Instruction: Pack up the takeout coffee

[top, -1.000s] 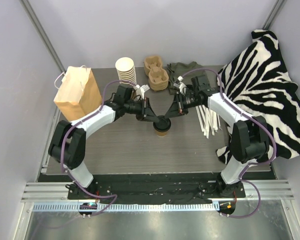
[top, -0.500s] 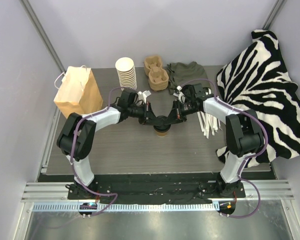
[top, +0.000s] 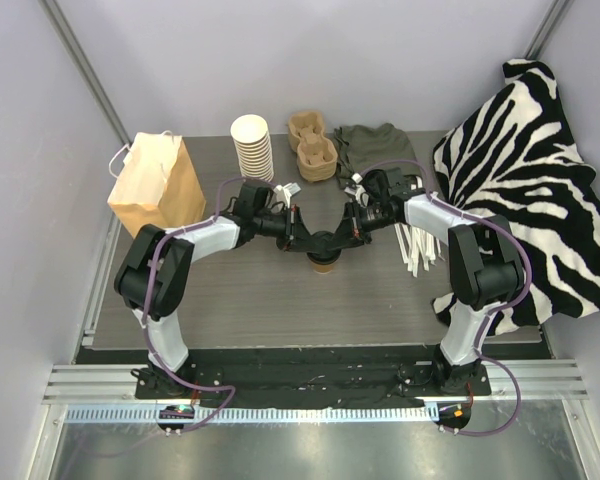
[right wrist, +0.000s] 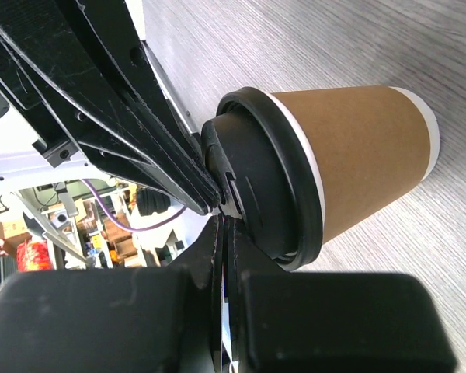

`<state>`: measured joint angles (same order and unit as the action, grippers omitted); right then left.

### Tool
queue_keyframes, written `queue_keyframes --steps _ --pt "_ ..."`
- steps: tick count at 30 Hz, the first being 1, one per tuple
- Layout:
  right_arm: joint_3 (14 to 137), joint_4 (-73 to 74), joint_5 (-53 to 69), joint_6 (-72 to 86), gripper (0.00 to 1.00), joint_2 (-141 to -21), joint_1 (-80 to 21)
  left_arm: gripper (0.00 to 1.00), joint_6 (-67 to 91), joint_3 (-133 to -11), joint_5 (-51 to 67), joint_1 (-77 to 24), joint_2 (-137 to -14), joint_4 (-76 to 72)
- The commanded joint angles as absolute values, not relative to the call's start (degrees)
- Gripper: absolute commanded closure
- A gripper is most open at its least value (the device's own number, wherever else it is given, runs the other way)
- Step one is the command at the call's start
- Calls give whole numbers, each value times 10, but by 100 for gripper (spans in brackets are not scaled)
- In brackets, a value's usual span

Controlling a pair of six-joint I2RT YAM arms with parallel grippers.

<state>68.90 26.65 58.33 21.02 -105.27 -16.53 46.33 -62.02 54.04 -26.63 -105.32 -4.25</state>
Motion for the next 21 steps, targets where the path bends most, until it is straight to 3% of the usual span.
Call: queue_keyframes --steps 1,10,21 --pt "686 282 500 185 99 -1081 -167 100 437 -614 520 -263 -1016 -11" --pt "692 287 502 182 99 -1090 -166 98 422 -673 521 -264 -926 -11" --pt "696 295 497 180 99 -1101 -165 100 459 -629 466 -264 -1047 -23"
